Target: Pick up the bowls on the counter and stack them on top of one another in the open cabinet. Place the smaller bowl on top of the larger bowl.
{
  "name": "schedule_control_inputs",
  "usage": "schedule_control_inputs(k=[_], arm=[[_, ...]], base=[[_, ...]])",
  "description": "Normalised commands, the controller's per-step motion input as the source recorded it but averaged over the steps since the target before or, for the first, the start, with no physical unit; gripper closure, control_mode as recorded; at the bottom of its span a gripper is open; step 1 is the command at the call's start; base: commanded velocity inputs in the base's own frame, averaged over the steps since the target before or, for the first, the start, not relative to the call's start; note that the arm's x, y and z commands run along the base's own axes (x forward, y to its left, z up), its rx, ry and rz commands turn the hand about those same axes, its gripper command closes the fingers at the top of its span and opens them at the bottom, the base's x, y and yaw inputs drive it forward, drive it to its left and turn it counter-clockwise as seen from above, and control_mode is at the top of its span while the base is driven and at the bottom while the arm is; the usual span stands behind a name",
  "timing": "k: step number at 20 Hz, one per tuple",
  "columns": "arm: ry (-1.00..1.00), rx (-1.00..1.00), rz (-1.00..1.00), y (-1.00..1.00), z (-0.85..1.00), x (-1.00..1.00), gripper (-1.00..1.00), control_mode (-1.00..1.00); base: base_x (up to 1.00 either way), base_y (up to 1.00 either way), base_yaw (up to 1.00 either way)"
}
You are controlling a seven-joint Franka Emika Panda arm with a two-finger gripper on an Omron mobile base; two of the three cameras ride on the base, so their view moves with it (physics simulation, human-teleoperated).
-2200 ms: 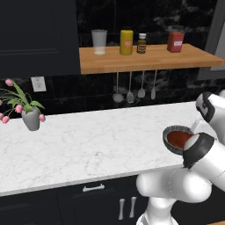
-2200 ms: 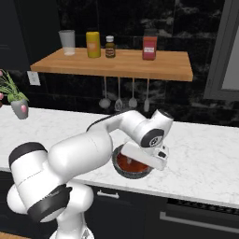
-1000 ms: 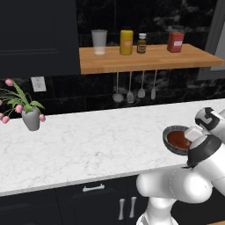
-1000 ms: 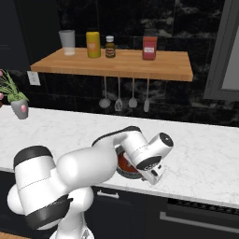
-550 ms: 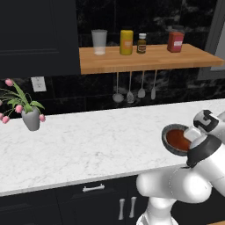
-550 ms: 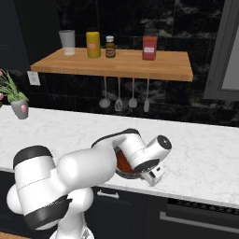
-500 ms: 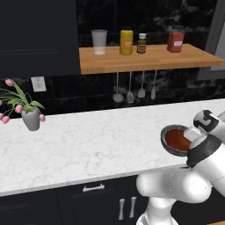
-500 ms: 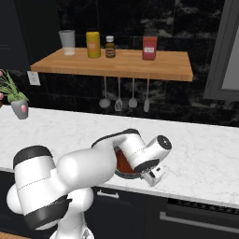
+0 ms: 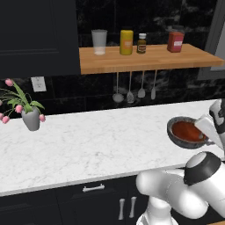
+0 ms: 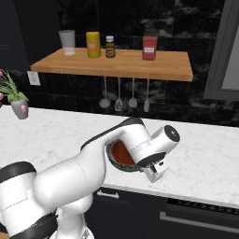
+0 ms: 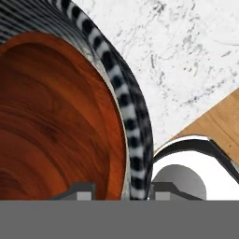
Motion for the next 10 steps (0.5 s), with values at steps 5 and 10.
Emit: schedule_control_inputs(k=[5, 10], arm=[[0.01, 0.03, -0.09, -0.02, 1.00, -0.38, 1.00, -1.00], [0.00, 0.00, -0.05, 0.00, 1.00, -0.01, 1.00, -1.00]], base=[[0.00, 0.00, 0.00], [0.00, 0.00, 0.00]])
